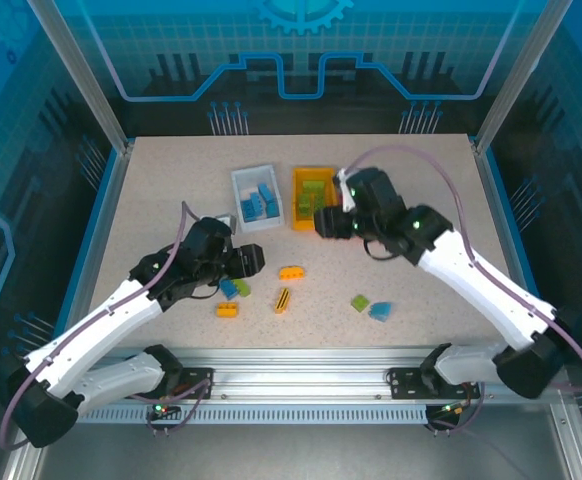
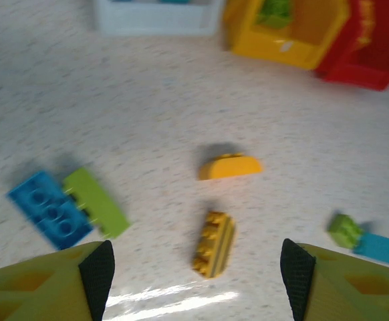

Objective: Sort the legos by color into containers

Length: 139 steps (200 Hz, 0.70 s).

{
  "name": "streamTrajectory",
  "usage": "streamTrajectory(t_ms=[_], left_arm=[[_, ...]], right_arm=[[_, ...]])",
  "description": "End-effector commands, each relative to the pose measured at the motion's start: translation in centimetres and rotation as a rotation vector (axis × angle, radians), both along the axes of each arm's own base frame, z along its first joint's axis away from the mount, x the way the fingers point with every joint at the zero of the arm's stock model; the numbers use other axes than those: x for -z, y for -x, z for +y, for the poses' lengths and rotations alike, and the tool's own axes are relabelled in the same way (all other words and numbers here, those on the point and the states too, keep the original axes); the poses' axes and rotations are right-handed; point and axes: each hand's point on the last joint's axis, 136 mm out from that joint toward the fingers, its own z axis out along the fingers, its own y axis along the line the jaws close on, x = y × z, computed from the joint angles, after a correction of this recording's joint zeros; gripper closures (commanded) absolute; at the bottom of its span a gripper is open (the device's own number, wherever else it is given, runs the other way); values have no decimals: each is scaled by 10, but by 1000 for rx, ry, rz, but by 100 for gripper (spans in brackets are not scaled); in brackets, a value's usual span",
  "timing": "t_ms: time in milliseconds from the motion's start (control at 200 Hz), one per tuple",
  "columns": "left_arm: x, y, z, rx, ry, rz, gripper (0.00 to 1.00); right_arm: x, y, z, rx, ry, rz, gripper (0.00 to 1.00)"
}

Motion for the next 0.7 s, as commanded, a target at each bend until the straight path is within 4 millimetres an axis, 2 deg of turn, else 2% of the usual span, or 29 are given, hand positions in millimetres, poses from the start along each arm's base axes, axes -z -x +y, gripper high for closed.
streamTrajectory(t_ms=[0,145,210,375,510,690], left_arm=[[35,18,44,-172,-123,116,29],[63,12,60,-289,-28,204,29],[73,4,69,-345,-22,224,22],[102,-19,82,-436,-36,308,18],[124,-35,77,-439,-39,367,18],[143,-41,71,-451,-22,396,21]], right_arm=[[23,29,16,-72,9,-20,41],[58,63,36,-123,57,30,41],[66,70,45,-140,75,33,41],[74,78,63,-166,99,41,42],[77,80,67,-174,101,47,42],[79,82,67,-171,91,55,42]])
